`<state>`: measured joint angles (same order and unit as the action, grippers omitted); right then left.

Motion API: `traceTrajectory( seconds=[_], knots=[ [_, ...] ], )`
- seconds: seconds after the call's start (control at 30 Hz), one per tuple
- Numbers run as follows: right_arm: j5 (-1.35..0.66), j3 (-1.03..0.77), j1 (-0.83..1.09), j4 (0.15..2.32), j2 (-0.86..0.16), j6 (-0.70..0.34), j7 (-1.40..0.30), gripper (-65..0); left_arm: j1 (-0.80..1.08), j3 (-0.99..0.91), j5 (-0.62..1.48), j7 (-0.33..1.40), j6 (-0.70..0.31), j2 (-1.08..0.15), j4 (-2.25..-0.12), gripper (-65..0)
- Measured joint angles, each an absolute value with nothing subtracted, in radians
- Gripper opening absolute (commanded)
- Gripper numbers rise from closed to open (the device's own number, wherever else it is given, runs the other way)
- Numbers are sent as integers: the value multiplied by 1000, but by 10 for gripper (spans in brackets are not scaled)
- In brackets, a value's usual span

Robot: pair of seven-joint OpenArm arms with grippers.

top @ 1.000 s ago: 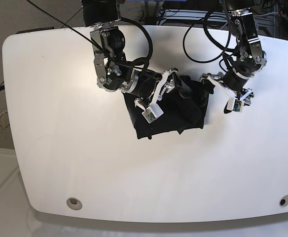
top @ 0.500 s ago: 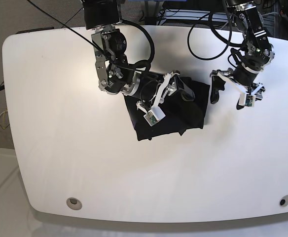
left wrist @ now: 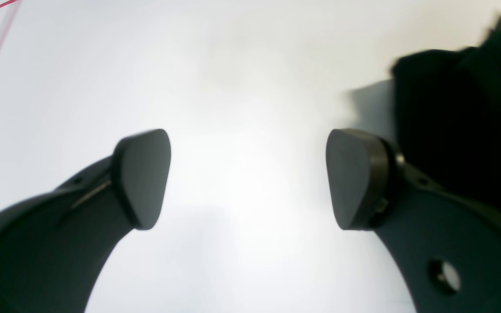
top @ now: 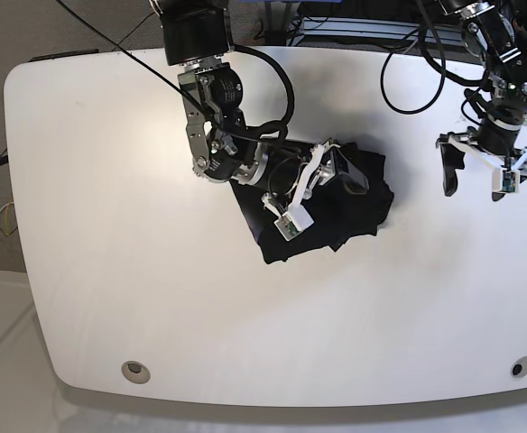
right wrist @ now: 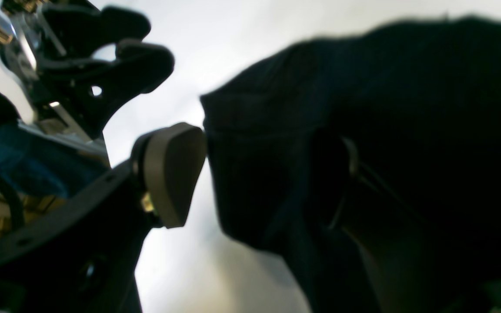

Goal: Fold the T-shirt properly
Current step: 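Move the open left gripper away from the black bundle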

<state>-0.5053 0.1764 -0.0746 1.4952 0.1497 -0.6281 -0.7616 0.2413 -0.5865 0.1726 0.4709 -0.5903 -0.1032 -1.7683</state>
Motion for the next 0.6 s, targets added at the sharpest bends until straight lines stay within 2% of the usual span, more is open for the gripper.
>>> traceTrajectory(
  seconds=[0.4, 0.6],
  knots=[
    [-506, 223, -73, 1500, 142, -625, -763, -249, 241, -585, 173, 471, -591, -113, -1768, -123],
    [-514, 253, -55, 1571, 147, -628, -769, -256, 242, -538, 173, 472, -591, -112, -1768, -132]
  ],
)
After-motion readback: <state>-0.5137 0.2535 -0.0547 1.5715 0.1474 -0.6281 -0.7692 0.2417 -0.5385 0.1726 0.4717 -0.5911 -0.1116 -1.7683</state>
